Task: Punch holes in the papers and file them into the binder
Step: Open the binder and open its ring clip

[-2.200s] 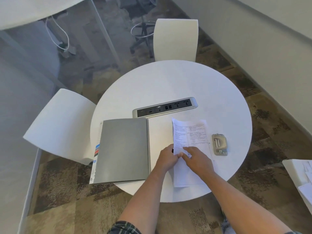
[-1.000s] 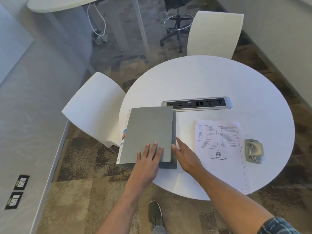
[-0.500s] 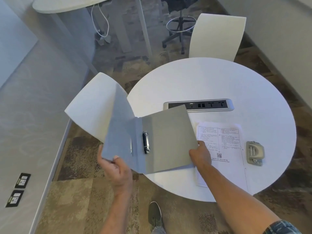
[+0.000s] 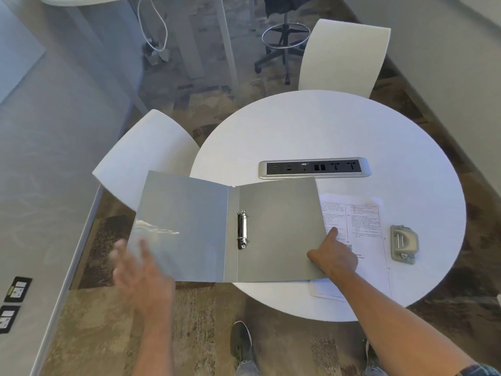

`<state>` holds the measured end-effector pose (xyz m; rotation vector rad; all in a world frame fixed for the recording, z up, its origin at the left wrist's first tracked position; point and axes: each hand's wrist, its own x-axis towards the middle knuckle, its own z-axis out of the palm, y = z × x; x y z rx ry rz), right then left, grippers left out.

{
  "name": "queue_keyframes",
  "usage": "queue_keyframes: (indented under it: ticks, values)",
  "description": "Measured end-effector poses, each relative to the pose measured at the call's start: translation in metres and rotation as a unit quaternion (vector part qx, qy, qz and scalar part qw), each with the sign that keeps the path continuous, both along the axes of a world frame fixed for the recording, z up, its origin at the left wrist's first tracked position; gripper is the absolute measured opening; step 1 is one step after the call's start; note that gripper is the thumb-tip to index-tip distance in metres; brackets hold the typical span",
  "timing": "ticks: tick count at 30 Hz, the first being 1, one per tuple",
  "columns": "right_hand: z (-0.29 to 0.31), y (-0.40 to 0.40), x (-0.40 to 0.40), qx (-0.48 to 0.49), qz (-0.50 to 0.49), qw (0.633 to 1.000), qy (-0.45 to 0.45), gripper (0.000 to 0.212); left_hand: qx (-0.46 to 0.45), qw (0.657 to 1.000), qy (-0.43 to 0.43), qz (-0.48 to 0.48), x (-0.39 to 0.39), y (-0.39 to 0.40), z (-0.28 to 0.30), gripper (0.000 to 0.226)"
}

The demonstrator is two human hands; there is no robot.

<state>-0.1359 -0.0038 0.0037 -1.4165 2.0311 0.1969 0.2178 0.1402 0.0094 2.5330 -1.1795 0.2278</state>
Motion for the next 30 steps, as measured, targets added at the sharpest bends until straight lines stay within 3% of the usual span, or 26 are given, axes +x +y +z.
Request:
queue_keyframes:
  ticks: [2, 4, 6, 8, 11, 13, 17, 22, 26, 30]
  values:
    - [-0.004, 0.001, 0.002, 0.009, 0.040, 0.999, 0.027, 0.096, 0.120, 0.990, -0.020, -0.066, -0.002, -0.012, -0.007, 0.099]
    - [-0.008, 0.003, 0.006, 0.008, 0.091, 0.993, 0.075, 0.102, 0.201, 0.969, -0.036, -0.136, -0.013, -0.031, -0.014, 0.107]
    - [-0.011, 0.005, 0.013, -0.012, 0.201, 0.965, 0.169, 0.100, 0.265, 0.949, -0.034, -0.167, -0.030, -0.045, -0.022, 0.099]
    - [-0.015, 0.005, 0.026, -0.074, 0.365, 0.903, 0.214, 0.085, 0.283, 0.941, -0.022, -0.187, -0.041, -0.056, -0.028, 0.081]
    - [-0.017, 0.003, 0.050, -0.156, 0.558, 0.810, 0.094, 0.072, 0.292, 0.935, 0.006, -0.199, -0.048, -0.067, -0.035, 0.068]
    - [-0.018, 0.003, 0.068, -0.171, 0.598, 0.782, 0.031, 0.081, 0.293, 0.931, 0.026, -0.214, -0.051, -0.071, -0.040, 0.064]
    - [-0.024, -0.003, 0.100, -0.176, 0.548, 0.818, -0.005, 0.088, 0.287, 0.923, 0.093, -0.237, -0.054, -0.073, -0.050, 0.057]
    - [-0.037, -0.017, 0.121, -0.091, 0.433, 0.891, -0.103, 0.081, 0.233, 0.928, 0.215, -0.195, -0.056, -0.079, -0.059, 0.051]
    - [-0.044, -0.022, 0.131, -0.048, 0.295, 0.933, -0.200, 0.065, 0.222, 0.916, 0.283, -0.177, -0.061, -0.087, -0.059, 0.042]
    - [-0.045, -0.027, 0.132, -0.021, 0.226, 0.942, -0.248, 0.045, 0.210, 0.892, 0.352, -0.191, -0.056, -0.087, -0.059, 0.041]
